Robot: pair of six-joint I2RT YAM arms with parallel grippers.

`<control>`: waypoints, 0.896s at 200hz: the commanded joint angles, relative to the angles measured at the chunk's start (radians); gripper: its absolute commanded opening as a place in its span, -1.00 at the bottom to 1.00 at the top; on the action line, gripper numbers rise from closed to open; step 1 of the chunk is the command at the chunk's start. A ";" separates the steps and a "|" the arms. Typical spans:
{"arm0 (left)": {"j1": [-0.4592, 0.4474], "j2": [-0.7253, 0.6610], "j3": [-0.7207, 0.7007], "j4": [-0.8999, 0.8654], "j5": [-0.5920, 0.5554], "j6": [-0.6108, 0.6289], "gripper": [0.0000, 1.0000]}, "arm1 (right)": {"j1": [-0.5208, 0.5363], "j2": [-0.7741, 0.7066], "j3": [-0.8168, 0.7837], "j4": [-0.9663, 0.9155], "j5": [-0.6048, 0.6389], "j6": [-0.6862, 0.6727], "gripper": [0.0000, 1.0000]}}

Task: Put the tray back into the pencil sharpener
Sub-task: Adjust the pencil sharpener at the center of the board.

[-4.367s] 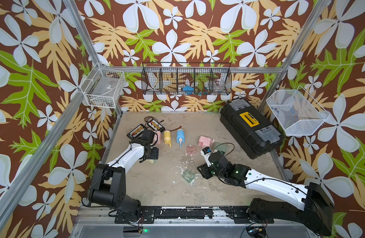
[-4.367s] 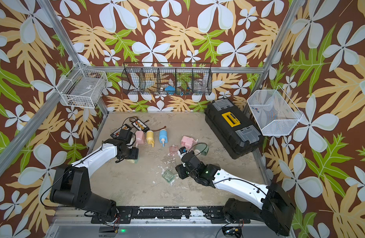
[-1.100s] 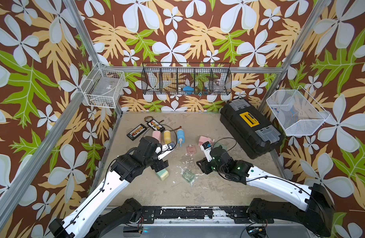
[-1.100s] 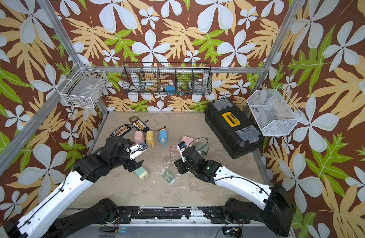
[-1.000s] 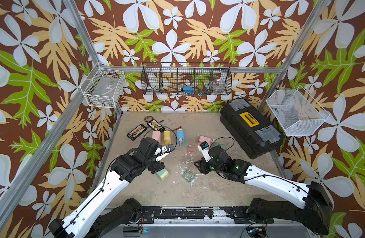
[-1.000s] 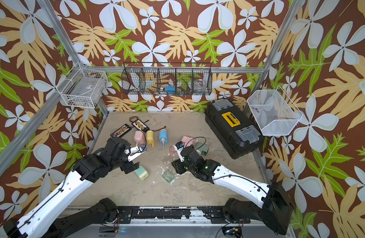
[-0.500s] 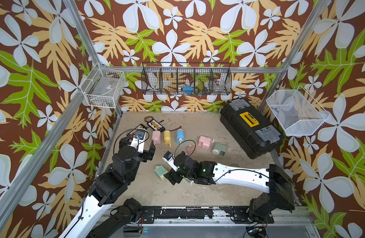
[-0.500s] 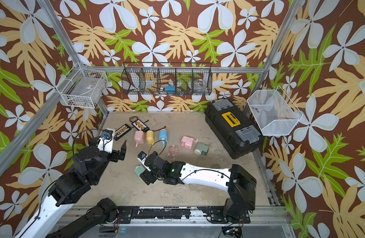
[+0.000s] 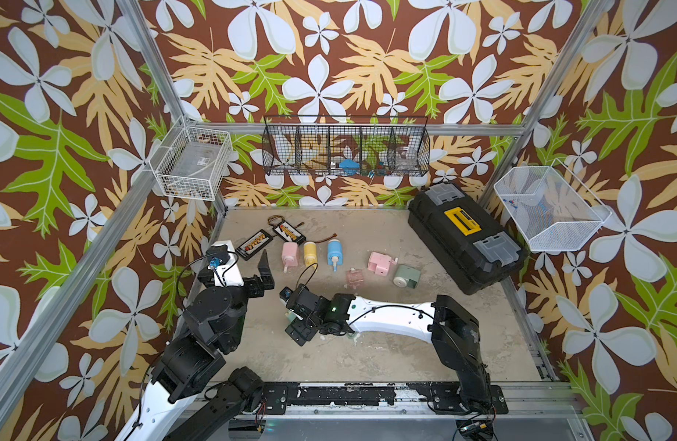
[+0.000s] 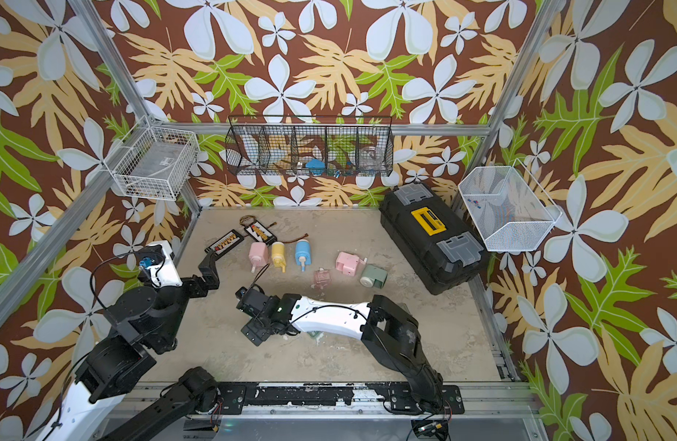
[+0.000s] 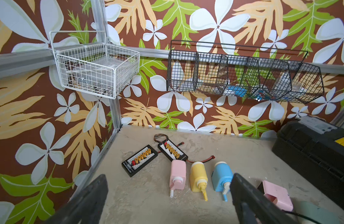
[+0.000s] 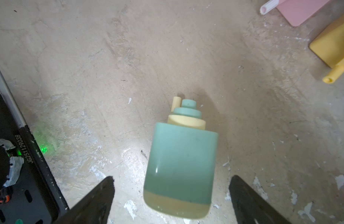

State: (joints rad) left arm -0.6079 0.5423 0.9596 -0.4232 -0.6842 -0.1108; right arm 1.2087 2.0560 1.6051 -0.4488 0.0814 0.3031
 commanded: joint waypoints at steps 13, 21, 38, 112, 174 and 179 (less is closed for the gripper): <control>0.000 -0.023 -0.007 0.016 -0.002 -0.061 1.00 | -0.004 0.054 0.064 -0.063 0.006 0.005 0.78; 0.000 -0.029 -0.009 0.011 0.002 -0.069 1.00 | -0.005 0.069 0.077 -0.073 0.008 0.005 0.74; 0.000 -0.038 -0.001 -0.003 0.016 -0.082 1.00 | -0.007 0.087 0.094 -0.074 0.011 0.006 0.67; 0.000 -0.090 -0.028 -0.003 0.038 -0.115 1.00 | -0.013 0.147 0.141 -0.094 -0.034 -0.002 0.28; 0.002 -0.101 -0.029 -0.008 0.050 -0.132 1.00 | -0.039 0.071 0.070 -0.062 -0.084 -0.108 -0.14; 0.000 -0.101 -0.026 -0.009 0.051 -0.134 1.00 | -0.043 0.059 0.061 -0.061 -0.085 -0.127 -0.15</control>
State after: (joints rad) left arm -0.6079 0.4450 0.9241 -0.4458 -0.6456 -0.2337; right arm 1.1816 2.1571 1.6924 -0.5240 0.0181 0.2531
